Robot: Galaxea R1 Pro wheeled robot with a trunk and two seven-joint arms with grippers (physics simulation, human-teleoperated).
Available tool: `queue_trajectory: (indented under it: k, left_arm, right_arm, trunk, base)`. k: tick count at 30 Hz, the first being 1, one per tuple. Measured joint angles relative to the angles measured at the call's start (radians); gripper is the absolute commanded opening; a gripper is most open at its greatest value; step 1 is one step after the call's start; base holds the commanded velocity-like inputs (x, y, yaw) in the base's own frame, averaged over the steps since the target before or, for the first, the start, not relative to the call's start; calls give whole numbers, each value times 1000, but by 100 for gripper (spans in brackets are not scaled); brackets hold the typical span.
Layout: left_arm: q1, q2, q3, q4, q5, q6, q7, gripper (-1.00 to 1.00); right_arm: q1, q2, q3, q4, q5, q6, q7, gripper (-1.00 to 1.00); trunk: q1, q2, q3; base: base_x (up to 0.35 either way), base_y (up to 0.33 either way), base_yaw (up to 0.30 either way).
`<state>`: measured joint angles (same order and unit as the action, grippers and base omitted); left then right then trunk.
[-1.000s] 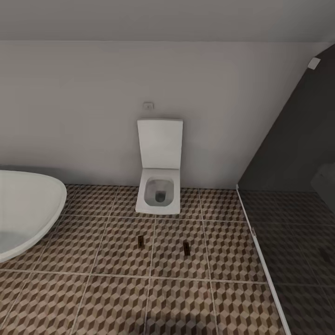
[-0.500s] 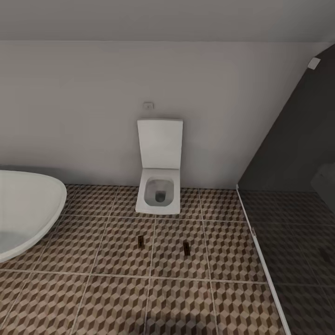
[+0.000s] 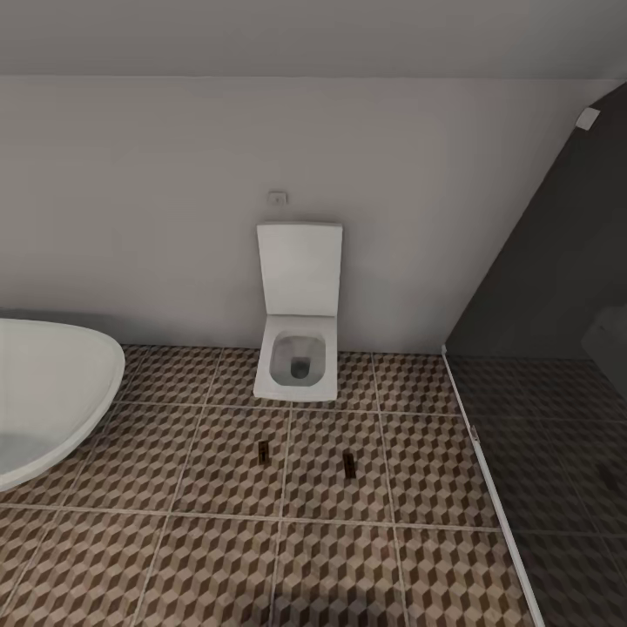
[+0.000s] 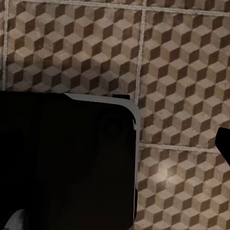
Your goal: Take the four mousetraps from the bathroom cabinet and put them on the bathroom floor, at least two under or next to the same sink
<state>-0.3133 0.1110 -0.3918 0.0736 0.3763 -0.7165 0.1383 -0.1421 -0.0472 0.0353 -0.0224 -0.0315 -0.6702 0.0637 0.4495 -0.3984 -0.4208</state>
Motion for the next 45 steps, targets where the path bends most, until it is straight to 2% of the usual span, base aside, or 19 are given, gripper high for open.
queue_trajectory:
  k: [45]
  left_arm:
    - [0,0,0,0,0,0,0,100]
  right_arm:
    - [0,0,0,0,0,0,0,100]
  trunk:
    - [0,0,0]
  base:
    - [0,0,0]
